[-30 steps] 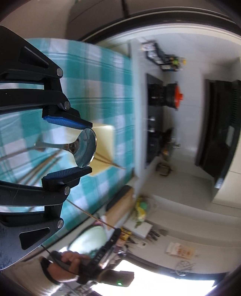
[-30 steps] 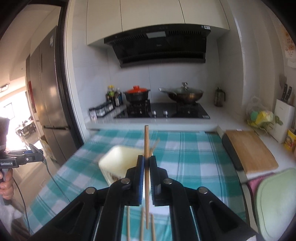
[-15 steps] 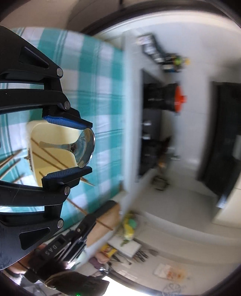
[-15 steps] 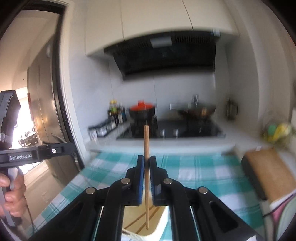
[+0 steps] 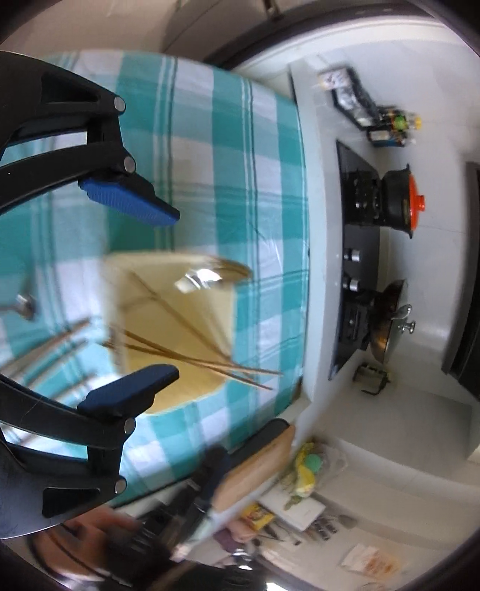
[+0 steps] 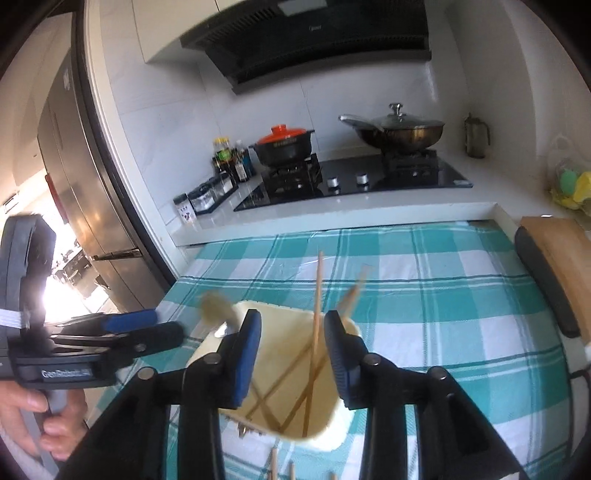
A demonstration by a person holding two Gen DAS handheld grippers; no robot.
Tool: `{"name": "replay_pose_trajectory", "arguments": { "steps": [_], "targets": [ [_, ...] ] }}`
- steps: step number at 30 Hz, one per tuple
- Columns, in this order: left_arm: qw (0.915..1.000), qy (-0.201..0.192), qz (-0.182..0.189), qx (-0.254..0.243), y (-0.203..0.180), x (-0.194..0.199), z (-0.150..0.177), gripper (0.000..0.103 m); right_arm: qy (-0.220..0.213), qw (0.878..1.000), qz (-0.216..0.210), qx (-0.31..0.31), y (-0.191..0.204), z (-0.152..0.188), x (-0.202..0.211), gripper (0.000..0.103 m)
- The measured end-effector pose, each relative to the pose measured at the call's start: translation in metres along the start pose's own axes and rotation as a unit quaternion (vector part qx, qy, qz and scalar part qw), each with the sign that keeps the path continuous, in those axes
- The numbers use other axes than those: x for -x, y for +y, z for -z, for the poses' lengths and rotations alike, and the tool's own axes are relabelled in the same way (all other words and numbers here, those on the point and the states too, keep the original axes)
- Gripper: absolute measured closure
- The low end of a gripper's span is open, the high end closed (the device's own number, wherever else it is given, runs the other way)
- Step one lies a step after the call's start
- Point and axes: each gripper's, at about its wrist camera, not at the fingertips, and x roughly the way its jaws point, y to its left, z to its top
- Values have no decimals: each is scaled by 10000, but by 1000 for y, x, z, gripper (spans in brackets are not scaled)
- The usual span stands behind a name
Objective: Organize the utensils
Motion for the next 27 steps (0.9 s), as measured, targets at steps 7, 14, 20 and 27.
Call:
{"name": "replay_pose_trajectory", "arguments": {
  "steps": [7, 14, 20, 27],
  "targets": [
    [9964, 673, -398, -333, 16, 33, 108, 14, 322, 9979, 453, 326, -22, 58, 69, 55],
    [9948, 585, -794, 268, 29, 21, 214, 14, 1122, 9844, 1338, 211, -82, 198, 96, 51],
    [9898, 557, -1218, 481, 34, -16, 238, 14, 1179, 9705, 2093, 179, -108, 246, 95, 51],
    [9883, 487, -1373, 444, 40, -36, 238, 14, 1181, 9709, 2084, -13, -112, 253, 89, 51]
  ]
}}
